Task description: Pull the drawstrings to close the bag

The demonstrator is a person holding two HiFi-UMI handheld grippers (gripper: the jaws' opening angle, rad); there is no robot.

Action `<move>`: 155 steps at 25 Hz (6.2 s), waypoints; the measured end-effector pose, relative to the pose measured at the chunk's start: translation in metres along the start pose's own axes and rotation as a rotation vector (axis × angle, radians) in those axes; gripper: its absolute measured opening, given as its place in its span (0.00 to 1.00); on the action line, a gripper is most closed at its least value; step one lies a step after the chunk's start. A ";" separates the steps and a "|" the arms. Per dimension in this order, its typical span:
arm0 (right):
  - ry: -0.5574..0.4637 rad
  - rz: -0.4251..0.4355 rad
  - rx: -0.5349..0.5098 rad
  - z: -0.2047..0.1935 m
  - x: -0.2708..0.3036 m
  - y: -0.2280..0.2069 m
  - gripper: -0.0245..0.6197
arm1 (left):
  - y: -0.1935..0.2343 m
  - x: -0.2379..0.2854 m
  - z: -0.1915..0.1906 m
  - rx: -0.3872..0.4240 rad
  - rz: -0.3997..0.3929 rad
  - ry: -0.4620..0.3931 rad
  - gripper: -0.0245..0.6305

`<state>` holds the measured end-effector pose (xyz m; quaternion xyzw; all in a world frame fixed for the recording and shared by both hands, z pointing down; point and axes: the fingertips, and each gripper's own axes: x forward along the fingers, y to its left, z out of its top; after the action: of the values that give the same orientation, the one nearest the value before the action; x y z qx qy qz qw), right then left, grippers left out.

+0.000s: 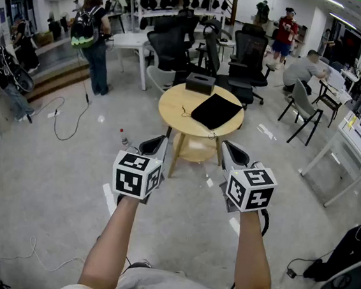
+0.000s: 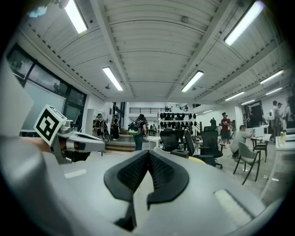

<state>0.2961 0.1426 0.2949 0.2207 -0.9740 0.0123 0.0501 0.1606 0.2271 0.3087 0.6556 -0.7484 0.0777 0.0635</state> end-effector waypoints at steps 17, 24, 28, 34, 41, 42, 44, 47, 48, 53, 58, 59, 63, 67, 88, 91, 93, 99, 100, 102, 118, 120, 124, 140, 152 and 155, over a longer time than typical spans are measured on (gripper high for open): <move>0.004 0.006 0.011 -0.014 0.016 0.001 0.06 | 0.013 0.008 -0.001 -0.030 0.025 -0.022 0.05; 0.013 -0.005 0.006 -0.016 0.062 -0.006 0.09 | 0.049 0.040 -0.001 -0.037 0.019 -0.026 0.12; 0.026 -0.020 0.008 -0.020 0.098 -0.010 0.13 | 0.082 0.063 -0.003 -0.047 0.015 -0.030 0.14; 0.033 -0.057 0.012 -0.015 0.155 -0.020 0.16 | 0.129 0.105 0.001 -0.056 -0.013 -0.031 0.17; 0.036 -0.117 0.020 -0.001 0.211 -0.023 0.25 | 0.184 0.142 0.011 -0.060 -0.055 -0.032 0.21; 0.036 -0.126 0.019 0.000 0.218 -0.023 0.25 | 0.192 0.148 0.013 -0.061 -0.062 -0.034 0.21; 0.036 -0.145 0.019 0.003 0.232 -0.023 0.27 | 0.207 0.158 0.015 -0.063 -0.076 -0.040 0.25; 0.037 -0.172 0.028 0.003 0.249 -0.021 0.29 | 0.227 0.168 0.018 -0.061 -0.094 -0.046 0.29; 0.038 -0.181 0.031 0.003 0.254 -0.021 0.30 | 0.233 0.172 0.019 -0.061 -0.099 -0.048 0.29; 0.040 -0.217 0.047 -0.002 0.277 -0.023 0.34 | 0.258 0.190 0.014 -0.077 -0.118 -0.046 0.32; 0.048 -0.253 0.051 -0.004 0.287 -0.029 0.37 | 0.269 0.207 0.013 -0.080 -0.146 -0.043 0.35; 0.048 -0.262 0.054 -0.005 0.289 -0.031 0.38 | 0.270 0.210 0.012 -0.077 -0.150 -0.042 0.35; 0.046 -0.287 0.057 -0.006 0.296 -0.040 0.40 | 0.275 0.223 0.010 -0.075 -0.163 -0.038 0.35; 0.046 -0.311 0.065 -0.009 0.304 -0.055 0.40 | 0.277 0.242 0.008 -0.070 -0.177 -0.030 0.35; 0.047 -0.423 0.099 -0.021 0.386 -0.210 0.43 | 0.265 0.435 0.037 -0.037 -0.279 -0.028 0.35; 0.051 -0.437 0.108 -0.021 0.402 -0.239 0.43 | 0.261 0.469 0.042 -0.034 -0.295 -0.020 0.35; 0.054 -0.442 0.112 -0.019 0.412 -0.258 0.43 | 0.258 0.491 0.048 -0.031 -0.301 -0.016 0.35; 0.057 -0.463 0.123 -0.016 0.428 -0.315 0.43 | 0.243 0.549 0.061 -0.024 -0.320 -0.005 0.35; 0.056 -0.467 0.125 -0.016 0.431 -0.323 0.43 | 0.241 0.558 0.063 -0.023 -0.323 -0.003 0.35; 0.056 -0.477 0.130 -0.016 0.435 -0.339 0.43 | 0.235 0.576 0.067 -0.017 -0.335 0.000 0.35; 0.070 -0.566 0.167 -0.028 0.424 -0.404 0.43 | 0.188 0.646 0.079 0.017 -0.438 0.022 0.35; 0.070 -0.592 0.168 -0.028 0.419 -0.403 0.43 | 0.183 0.648 0.080 0.023 -0.465 0.021 0.35; 0.067 -0.652 0.180 -0.026 0.414 -0.396 0.43 | 0.182 0.649 0.080 0.035 -0.527 0.021 0.35; 0.071 -0.817 0.185 -0.027 0.439 -0.328 0.43 | 0.224 0.643 0.067 0.066 -0.727 0.025 0.35; 0.078 -0.875 0.174 -0.018 0.419 -0.315 0.43 | 0.224 0.635 0.072 0.055 -0.768 0.013 0.35; 0.075 -0.876 0.170 -0.017 0.410 -0.315 0.43 | 0.217 0.631 0.075 0.054 -0.770 0.003 0.35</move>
<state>0.0654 -0.3168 0.3548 0.6153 -0.7816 0.0776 0.0674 -0.1370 -0.3731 0.3518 0.8900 -0.4449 0.0690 0.0717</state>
